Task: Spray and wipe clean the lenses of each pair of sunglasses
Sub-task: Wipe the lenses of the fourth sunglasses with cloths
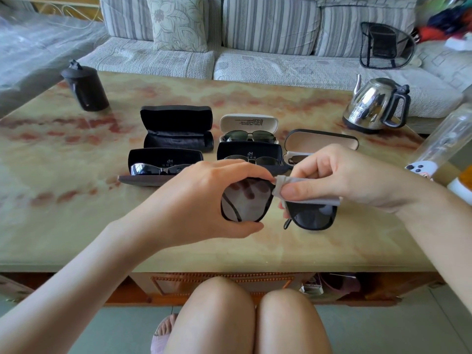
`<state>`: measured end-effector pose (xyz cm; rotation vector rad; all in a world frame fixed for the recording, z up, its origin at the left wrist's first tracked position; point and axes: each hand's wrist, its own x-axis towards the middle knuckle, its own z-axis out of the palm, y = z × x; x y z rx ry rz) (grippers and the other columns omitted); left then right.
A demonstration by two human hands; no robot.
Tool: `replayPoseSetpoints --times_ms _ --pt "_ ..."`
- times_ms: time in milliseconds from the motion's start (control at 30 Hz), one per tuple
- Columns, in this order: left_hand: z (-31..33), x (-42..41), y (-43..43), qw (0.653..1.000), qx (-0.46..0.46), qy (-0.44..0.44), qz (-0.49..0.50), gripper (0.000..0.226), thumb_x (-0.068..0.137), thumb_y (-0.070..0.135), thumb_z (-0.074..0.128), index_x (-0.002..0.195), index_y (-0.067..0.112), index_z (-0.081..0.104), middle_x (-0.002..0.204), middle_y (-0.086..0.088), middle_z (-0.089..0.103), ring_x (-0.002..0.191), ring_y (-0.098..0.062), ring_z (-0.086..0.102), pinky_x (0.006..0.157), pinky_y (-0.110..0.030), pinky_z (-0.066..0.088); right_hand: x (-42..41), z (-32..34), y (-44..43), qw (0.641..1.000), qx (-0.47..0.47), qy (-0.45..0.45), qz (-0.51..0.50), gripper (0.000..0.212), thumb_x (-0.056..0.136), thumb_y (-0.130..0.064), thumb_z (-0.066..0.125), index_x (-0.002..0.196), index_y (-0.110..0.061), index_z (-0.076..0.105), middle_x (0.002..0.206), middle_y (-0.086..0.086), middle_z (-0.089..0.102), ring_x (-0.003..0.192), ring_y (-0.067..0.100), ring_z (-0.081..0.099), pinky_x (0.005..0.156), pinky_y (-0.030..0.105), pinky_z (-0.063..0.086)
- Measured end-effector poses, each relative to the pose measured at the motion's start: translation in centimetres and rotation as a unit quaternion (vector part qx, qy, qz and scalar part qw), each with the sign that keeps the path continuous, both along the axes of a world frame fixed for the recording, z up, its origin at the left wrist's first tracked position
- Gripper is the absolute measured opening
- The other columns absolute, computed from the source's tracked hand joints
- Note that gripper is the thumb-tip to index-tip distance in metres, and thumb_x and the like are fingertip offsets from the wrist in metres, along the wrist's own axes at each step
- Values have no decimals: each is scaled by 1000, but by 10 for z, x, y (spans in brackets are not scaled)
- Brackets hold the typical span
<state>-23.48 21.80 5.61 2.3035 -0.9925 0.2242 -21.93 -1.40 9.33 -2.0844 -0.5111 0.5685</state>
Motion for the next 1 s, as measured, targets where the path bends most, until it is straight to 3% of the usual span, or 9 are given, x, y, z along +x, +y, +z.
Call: replayPoseSetpoints --times_ms 167,233,300,400,533,633,867,933,1000 --pt "0 1 5 1000 -5 1 -17 55 70 46 73 121 32 58 105 31 55 97 12 54 84 -11 44 -2 2 -4 1000 -13 11 2 25 73 -44 70 75 -20 77 68 2 68 61 9 55 55 12 38" --pt "-1 2 10 1000 -6 1 -18 54 71 45 75 121 31 59 106 32 55 98 13 53 85 -8 42 -4 5 -10 1000 -11 10 5 21 75 -42 70 63 -25 74 57 -7 58 56 5 48 55 10 32" --pt "-2 2 14 1000 -16 5 -18 55 71 46 73 122 29 59 106 33 55 100 13 54 86 -5 39 -6 5 -18 1000 7 8 9 32 82 -33 69 50 -31 67 49 -11 52 51 -1 46 57 7 33" --pt "-4 1 16 999 -23 19 -15 56 71 47 72 122 31 59 109 27 60 102 7 58 87 -9 43 -10 5 -24 999 32 14 18 32 81 -24 63 50 -31 67 49 -13 53 52 -3 47 59 6 35" --pt "-4 1 15 1000 -14 10 -7 55 69 48 73 120 32 61 105 23 63 97 4 60 84 -15 47 -8 3 -22 999 29 26 15 18 76 -16 72 59 -22 73 53 -9 62 51 -2 54 55 5 38" --pt "-4 -1 13 1000 -9 -4 -13 53 70 46 73 119 32 60 103 21 63 95 0 60 82 -23 48 -8 5 -13 999 -14 21 38 9 72 -26 82 71 -19 76 68 -2 70 63 5 61 59 12 44" --pt "-2 0 7 999 0 -23 -36 55 72 44 71 123 27 60 109 18 63 99 -2 60 84 -23 48 -2 4 11 999 -26 -1 34 37 77 -44 75 80 -7 74 88 33 66 72 26 56 70 40 41" --pt "-2 0 9 999 -14 -17 -33 55 72 44 72 123 26 60 107 18 62 97 1 59 84 -17 46 -2 3 8 999 -20 -6 26 42 77 -52 71 76 -10 73 80 36 59 67 26 49 63 44 38" --pt "-2 0 10 999 -19 -12 -29 55 72 43 73 122 26 61 105 18 63 97 3 58 84 -14 45 -3 3 2 1000 -11 -11 20 50 81 -55 66 63 -9 64 63 26 42 61 25 36 55 37 32"
